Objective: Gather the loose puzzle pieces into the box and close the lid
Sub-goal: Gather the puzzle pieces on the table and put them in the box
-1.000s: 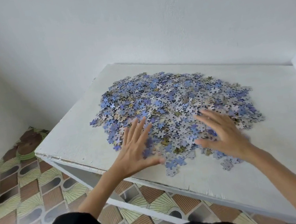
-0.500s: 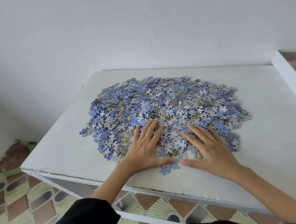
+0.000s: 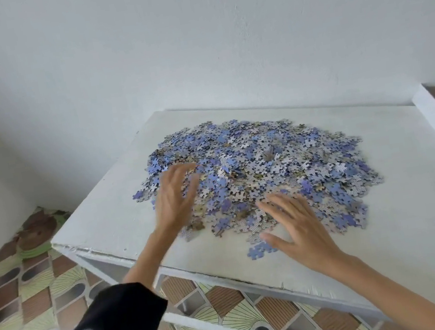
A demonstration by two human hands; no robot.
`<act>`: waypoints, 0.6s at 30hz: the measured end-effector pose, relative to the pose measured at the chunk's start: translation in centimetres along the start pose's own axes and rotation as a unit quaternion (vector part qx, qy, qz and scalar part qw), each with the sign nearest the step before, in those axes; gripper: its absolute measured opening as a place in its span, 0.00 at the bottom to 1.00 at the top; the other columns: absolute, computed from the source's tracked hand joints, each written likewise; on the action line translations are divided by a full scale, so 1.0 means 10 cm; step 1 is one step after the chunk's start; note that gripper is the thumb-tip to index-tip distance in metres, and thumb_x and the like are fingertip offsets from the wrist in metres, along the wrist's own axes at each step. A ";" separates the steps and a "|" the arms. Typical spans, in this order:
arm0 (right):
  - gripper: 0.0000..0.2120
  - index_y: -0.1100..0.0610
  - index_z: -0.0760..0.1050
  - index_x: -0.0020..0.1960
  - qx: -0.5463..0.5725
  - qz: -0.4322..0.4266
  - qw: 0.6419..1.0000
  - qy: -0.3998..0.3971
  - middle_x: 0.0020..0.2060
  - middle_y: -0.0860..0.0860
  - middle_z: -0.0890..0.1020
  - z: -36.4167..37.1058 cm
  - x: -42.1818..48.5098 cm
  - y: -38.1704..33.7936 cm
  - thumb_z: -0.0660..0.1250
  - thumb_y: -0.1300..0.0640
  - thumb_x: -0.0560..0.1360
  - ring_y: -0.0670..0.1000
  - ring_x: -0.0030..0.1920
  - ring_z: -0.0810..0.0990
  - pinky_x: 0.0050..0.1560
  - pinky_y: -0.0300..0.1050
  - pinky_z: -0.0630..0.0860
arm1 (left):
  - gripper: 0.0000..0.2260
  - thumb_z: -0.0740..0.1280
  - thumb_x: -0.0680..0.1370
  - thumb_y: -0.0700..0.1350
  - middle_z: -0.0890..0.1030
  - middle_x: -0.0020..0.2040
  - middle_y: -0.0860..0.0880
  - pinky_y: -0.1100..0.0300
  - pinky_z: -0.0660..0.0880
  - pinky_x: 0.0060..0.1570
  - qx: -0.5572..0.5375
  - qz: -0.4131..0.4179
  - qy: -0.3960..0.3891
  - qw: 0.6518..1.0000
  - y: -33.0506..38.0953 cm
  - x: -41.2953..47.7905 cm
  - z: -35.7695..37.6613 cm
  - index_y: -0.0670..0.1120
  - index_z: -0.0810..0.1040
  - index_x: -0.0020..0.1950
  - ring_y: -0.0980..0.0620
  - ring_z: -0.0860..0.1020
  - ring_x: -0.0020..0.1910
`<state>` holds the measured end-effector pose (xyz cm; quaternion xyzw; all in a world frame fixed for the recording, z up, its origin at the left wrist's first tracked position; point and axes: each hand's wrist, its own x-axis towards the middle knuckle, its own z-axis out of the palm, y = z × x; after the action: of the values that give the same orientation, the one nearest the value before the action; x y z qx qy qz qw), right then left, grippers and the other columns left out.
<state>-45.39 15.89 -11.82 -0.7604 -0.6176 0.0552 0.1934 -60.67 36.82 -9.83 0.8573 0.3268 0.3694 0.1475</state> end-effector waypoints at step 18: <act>0.27 0.40 0.31 0.70 -0.095 -0.026 0.995 -0.036 0.73 0.47 0.34 0.31 0.46 -0.20 0.37 0.36 0.75 0.52 0.71 0.28 0.67 0.50 0.26 | 0.23 0.48 0.82 0.53 0.65 0.71 0.42 0.47 0.50 0.73 0.084 -0.266 -0.052 0.959 -0.57 0.17 0.18 0.40 0.62 0.71 0.46 0.61 0.72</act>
<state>-47.17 21.33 -13.21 -0.7564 -0.6462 0.0187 0.0995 -61.10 42.18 -13.01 0.7665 0.5649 0.2429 0.1851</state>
